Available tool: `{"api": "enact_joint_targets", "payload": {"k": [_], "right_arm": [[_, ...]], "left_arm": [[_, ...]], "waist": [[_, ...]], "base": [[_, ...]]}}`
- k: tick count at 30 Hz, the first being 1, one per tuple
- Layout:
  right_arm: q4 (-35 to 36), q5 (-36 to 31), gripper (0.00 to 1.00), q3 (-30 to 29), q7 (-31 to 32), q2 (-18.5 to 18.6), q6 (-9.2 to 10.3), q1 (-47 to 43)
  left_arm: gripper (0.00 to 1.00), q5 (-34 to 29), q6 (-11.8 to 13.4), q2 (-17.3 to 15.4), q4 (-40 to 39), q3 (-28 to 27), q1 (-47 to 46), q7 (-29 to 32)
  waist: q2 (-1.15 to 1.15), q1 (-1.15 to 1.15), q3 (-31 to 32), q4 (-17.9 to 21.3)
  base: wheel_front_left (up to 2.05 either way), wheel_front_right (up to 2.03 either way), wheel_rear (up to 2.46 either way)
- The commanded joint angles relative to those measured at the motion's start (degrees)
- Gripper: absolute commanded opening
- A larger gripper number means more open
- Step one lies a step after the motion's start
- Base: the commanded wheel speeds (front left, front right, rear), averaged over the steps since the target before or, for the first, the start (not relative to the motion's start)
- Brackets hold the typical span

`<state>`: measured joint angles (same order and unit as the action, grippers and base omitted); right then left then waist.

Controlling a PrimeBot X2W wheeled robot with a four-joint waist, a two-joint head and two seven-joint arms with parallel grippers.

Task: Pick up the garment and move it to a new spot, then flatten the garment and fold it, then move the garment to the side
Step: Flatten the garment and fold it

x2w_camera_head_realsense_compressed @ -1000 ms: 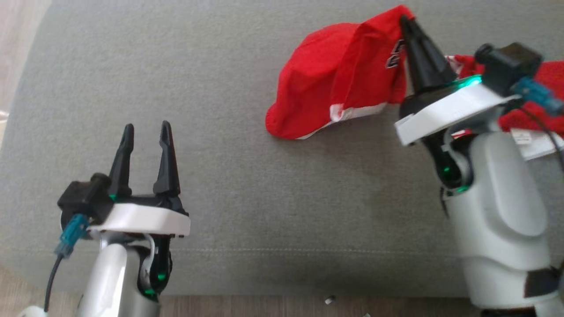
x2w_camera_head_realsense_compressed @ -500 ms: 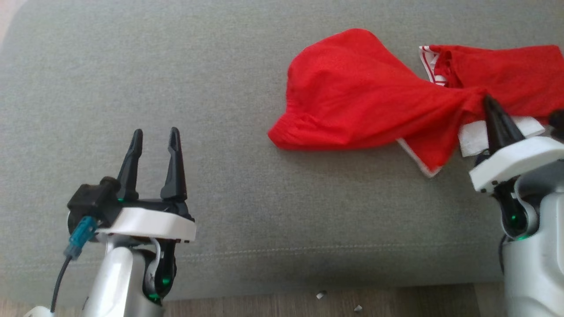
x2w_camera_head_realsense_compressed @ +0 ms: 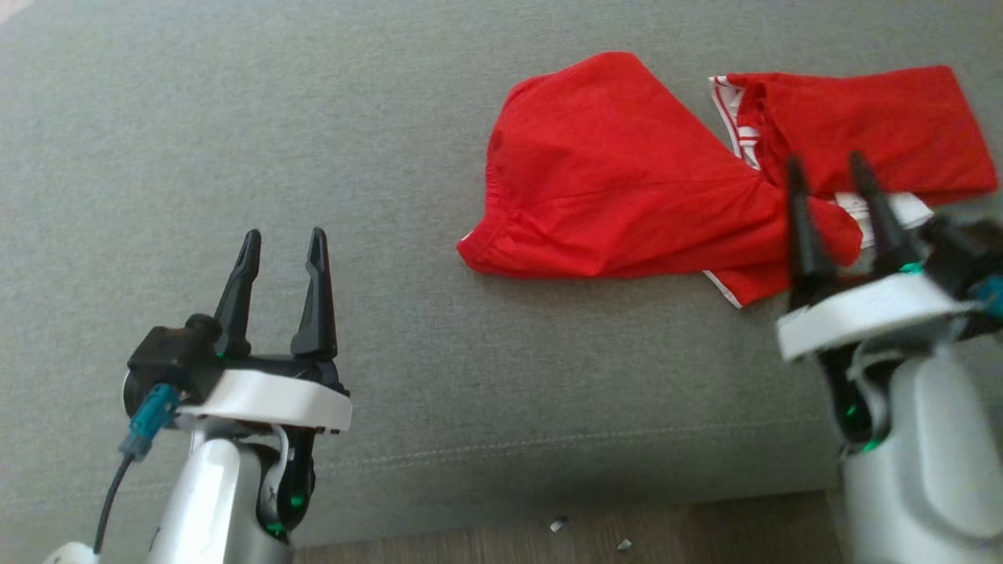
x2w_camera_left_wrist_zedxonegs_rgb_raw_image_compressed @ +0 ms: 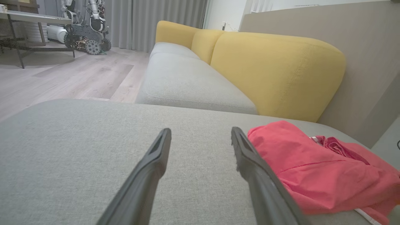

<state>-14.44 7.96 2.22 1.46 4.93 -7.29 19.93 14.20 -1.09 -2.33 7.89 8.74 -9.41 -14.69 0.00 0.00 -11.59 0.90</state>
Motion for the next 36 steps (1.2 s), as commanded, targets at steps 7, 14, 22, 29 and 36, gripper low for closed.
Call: {"api": "enact_joint_targets", "payload": {"k": [7,14,22,29,36], "right_arm": [[5.4,0.8,1.0,6.3,-3.8,-1.3,-0.2,-5.8],[6.6,0.0,1.0,8.2,-4.9,-1.8,-0.2,-4.0],[7.3,1.3,1.0,11.2,-6.1,-2.0,-0.2,-2.5],[6.3,3.7,1.0,12.9,-7.9,-2.0,-0.2,-1.5],[4.5,5.0,1.0,13.9,-9.7,-2.0,-0.2,-0.9]], "left_arm": [[1.0,-0.2,-1.2,-0.5,-1.0,-0.4,-1.9,-0.3],[1.0,0.3,-2.6,-0.5,2.6,2.0,-6.3,-0.3],[1.0,-2.0,-5.2,-1.5,16.3,8.0,-21.1,2.5],[1.0,-6.4,-4.0,-4.6,25.9,10.2,-30.4,6.8],[0.98,-10.3,-3.5,-6.6,32.0,13.3,-35.9,6.6]], "waist": [[0.0,0.0,-0.8,3.0],[0.0,0.0,-3.0,6.2],[0.0,0.0,-6.2,11.8],[0.0,0.0,-7.9,15.6],[0.0,0.0,-8.9,17.5]], "base": [[0.0,0.0,0.0],[0.0,0.0,0.0],[0.0,0.0,0.0],[0.0,0.0,0.0],[0.0,0.0,0.0]]}}
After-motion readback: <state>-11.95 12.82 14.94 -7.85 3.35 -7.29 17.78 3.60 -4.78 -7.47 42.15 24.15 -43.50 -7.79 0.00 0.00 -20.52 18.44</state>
